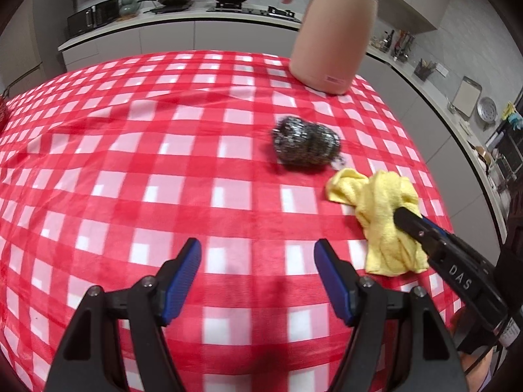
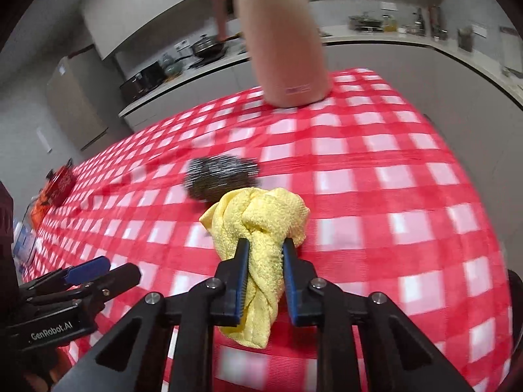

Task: Collect trash
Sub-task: 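Grasp the yellow cloth with the right gripper while the left grasps the steel scrubber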

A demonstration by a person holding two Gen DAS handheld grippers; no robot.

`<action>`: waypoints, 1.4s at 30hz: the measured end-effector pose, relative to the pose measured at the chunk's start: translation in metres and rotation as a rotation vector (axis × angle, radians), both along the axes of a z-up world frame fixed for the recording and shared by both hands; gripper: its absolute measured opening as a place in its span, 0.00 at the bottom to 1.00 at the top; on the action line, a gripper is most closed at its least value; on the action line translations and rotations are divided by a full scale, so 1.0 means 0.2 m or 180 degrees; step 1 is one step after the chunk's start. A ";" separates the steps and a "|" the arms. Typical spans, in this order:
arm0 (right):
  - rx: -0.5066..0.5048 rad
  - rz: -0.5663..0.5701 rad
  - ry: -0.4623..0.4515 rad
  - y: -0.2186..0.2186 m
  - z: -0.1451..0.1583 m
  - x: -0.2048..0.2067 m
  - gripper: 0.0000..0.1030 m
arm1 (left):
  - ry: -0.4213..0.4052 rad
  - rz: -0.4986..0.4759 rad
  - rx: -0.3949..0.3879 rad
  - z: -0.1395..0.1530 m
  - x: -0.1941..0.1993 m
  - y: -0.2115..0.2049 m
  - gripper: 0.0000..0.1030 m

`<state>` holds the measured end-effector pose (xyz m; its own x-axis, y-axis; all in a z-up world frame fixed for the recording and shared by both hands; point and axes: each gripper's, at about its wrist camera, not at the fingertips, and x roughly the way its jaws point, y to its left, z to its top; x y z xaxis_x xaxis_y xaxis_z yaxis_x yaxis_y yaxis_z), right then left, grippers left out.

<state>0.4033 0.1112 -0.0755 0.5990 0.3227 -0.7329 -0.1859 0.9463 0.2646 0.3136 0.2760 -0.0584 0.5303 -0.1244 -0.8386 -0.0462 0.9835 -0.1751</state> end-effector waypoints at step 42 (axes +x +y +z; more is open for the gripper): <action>0.0182 -0.0478 -0.0418 -0.24 0.09 0.24 0.25 | -0.0198 -0.0087 0.0134 -0.04 0.49 -0.20 0.71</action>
<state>0.4511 0.0641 -0.0584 0.7327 0.2615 -0.6283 -0.0805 0.9501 0.3015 0.4120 0.2361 -0.0662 0.5784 -0.1048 -0.8090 -0.0097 0.9908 -0.1353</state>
